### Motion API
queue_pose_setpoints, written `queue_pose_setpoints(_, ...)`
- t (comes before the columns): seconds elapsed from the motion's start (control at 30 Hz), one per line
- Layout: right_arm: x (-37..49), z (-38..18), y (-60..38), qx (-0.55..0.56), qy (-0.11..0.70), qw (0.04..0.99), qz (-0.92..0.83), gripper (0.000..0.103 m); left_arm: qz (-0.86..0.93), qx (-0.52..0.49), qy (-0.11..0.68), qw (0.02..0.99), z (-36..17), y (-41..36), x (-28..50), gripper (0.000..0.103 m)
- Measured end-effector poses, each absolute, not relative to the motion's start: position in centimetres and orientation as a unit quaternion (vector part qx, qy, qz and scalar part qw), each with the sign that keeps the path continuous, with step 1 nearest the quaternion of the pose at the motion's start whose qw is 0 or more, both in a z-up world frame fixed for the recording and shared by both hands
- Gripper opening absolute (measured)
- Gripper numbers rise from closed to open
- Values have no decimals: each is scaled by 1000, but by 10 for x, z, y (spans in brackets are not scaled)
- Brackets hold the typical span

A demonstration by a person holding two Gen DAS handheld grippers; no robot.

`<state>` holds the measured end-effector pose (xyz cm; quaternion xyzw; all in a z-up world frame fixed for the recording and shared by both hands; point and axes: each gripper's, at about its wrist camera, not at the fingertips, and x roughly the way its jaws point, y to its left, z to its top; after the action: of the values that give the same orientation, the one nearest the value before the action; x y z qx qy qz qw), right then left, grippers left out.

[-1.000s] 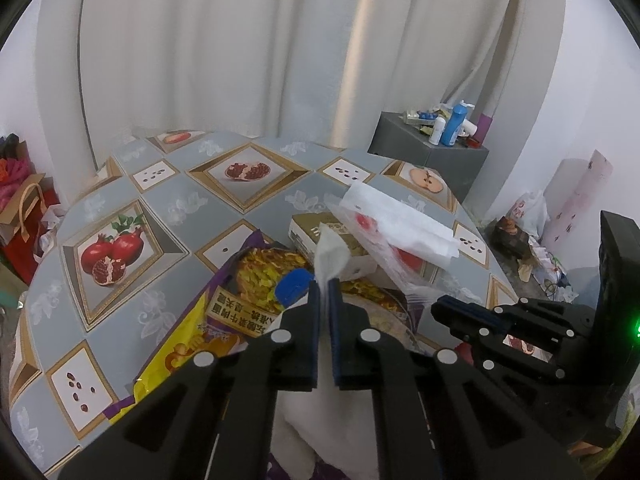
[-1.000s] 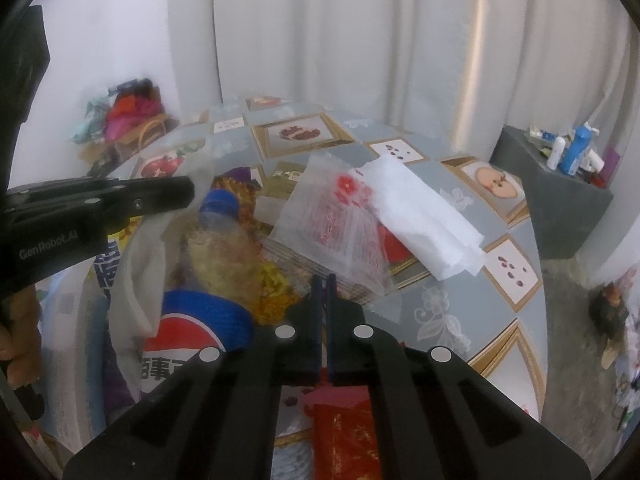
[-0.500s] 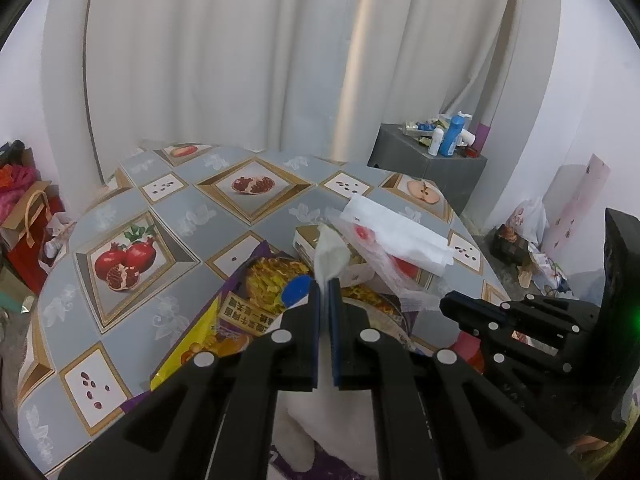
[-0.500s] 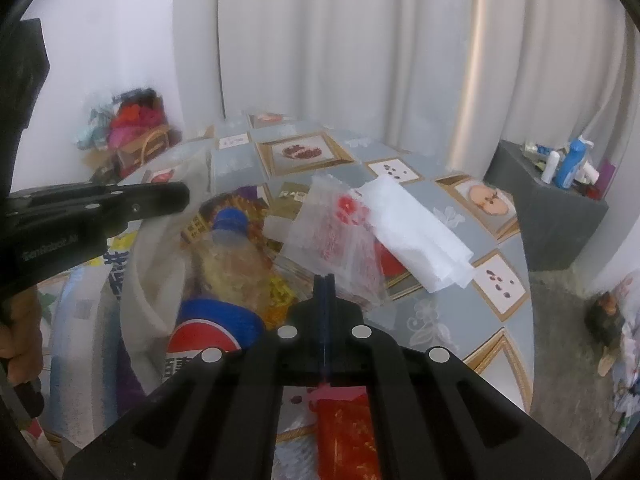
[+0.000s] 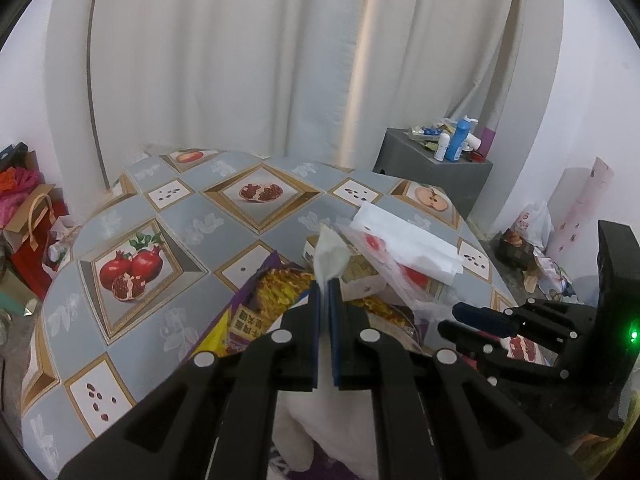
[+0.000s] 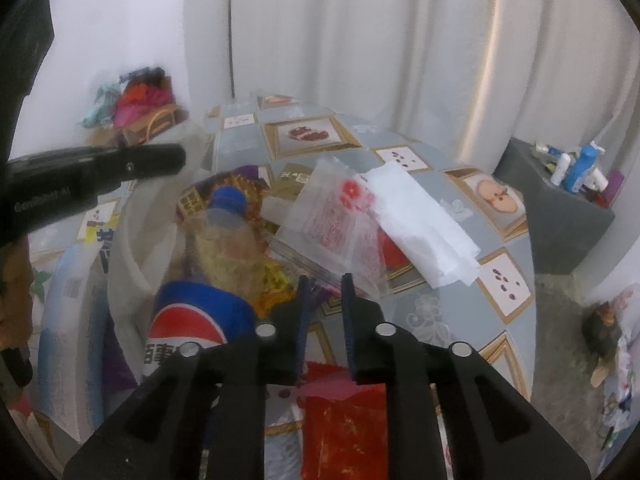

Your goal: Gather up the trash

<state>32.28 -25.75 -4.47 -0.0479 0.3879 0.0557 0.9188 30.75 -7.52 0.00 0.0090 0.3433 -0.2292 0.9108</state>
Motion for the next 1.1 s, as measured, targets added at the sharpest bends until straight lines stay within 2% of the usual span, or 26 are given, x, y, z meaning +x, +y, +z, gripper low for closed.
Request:
queue_pose_setpoints(0.3,337,-49,-256,-50,400,912,77,31,-232,12,347,909,-4,-79,321,4)
queue_pose_setpoints(0.6,347,-49,-261,-41,409,908,80,32,-234,14,352,906,-11,-85,326,4)
queue_pose_setpoints(0.7,346,-45,-259,-69,404,909,78,35,-234,14,352,906,-11,-85,326,4)
queue_pose_setpoints(1.1,343,-53,-262,-118,419,895,94,35,-235,14,351,906,-13,-85,327,4)
